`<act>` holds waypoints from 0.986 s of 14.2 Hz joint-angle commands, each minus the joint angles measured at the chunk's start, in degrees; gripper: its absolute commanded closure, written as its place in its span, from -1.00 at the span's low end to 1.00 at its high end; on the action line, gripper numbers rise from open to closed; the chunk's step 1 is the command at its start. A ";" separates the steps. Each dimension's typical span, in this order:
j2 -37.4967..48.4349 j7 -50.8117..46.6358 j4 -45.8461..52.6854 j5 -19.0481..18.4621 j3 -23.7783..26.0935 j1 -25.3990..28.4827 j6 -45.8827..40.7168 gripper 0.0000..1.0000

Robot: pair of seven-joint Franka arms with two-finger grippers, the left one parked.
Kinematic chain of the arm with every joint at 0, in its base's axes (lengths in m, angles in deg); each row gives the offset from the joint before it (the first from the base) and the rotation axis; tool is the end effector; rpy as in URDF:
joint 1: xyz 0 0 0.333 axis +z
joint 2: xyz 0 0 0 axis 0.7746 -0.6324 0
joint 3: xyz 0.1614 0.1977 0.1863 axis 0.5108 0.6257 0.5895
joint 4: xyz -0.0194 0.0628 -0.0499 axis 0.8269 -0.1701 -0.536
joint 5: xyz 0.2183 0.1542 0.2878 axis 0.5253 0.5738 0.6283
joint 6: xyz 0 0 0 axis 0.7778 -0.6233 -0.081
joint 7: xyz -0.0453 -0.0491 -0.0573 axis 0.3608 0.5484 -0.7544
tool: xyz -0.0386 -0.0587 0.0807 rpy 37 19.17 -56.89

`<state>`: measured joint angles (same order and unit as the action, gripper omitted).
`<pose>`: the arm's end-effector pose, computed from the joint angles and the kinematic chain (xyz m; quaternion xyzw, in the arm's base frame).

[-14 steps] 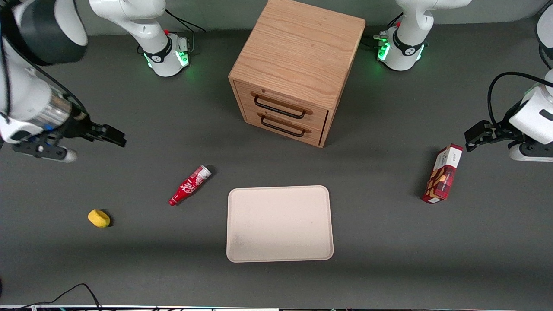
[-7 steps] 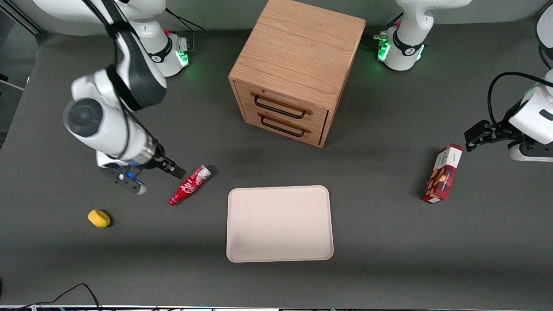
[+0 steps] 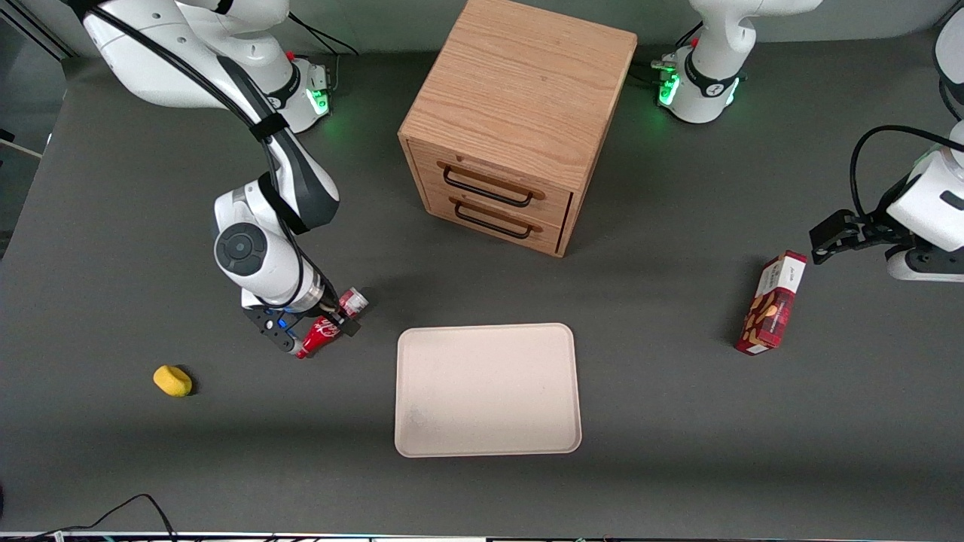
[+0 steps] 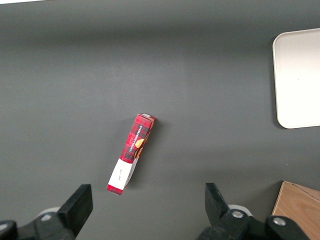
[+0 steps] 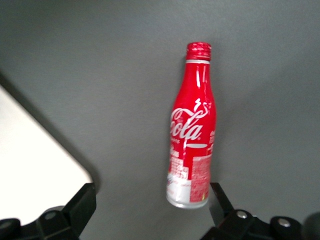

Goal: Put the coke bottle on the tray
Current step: 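Close the right gripper around the bottle's body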

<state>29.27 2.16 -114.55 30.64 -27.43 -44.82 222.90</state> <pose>0.5878 0.2056 0.2700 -0.9360 0.3518 0.0040 0.0070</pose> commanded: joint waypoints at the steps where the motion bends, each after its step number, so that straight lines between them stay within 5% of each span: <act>1: 2.02 -1.62 -6.84 -1.77 -0.08 -0.77 6.06 -1.00; 14: -6.07 -1.26 -7.73 -3.53 -3.95 -0.24 17.86 -1.00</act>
<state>24.46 2.14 -122.99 28.32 -31.36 -45.41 239.24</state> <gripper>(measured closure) 0.000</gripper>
